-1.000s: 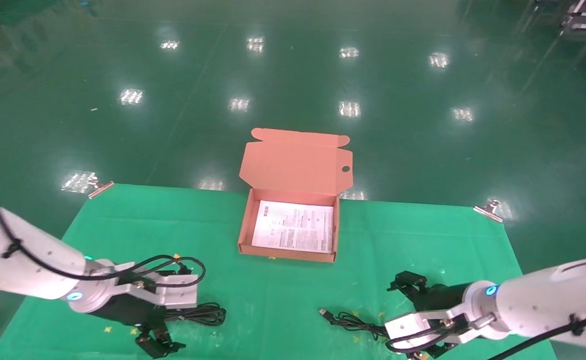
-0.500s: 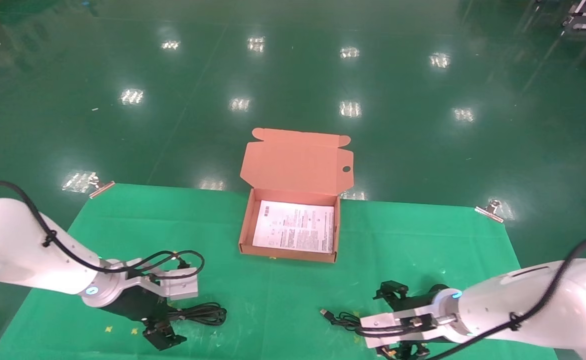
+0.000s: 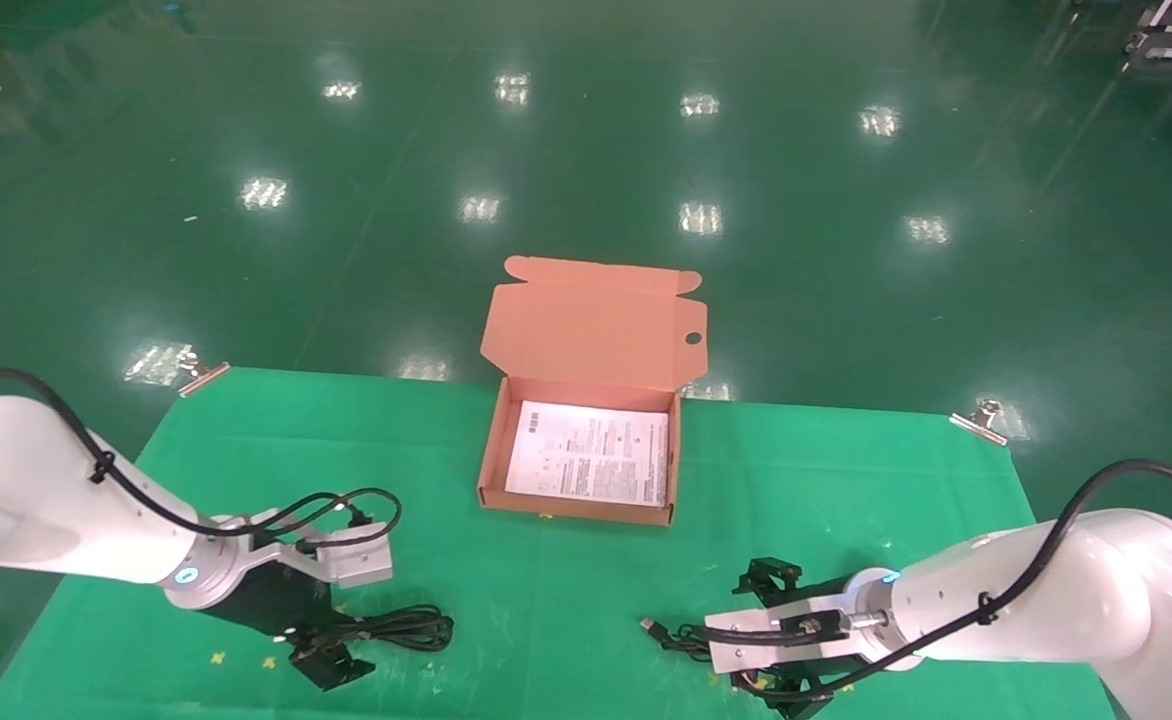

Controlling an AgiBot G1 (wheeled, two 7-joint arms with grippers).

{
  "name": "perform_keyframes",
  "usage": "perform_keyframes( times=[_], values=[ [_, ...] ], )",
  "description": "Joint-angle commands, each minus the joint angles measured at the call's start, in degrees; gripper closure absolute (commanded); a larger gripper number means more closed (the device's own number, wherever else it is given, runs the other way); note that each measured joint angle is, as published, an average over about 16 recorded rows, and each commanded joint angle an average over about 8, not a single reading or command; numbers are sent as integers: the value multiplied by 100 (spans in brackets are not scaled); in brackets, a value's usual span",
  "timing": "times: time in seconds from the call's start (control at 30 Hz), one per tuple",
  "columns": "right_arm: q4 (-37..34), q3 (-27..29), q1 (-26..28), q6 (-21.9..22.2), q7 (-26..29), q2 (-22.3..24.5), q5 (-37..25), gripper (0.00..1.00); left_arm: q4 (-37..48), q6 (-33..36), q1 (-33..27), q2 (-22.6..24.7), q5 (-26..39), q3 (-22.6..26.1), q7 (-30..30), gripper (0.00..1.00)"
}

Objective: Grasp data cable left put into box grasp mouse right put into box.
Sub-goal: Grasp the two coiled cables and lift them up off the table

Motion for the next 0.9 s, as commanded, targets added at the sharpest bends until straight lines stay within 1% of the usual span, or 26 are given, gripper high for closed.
perform_keyframes(
  times=[0.03,0.9],
  values=[
    [-32,7,5,22,-11,-10,6,100,57,-17,-10,6,-13,-12,5,100],
    [90,-8,-7,-51,31,32,2,100,-151,43,23,-23,12,16,-18,100]
  ],
)
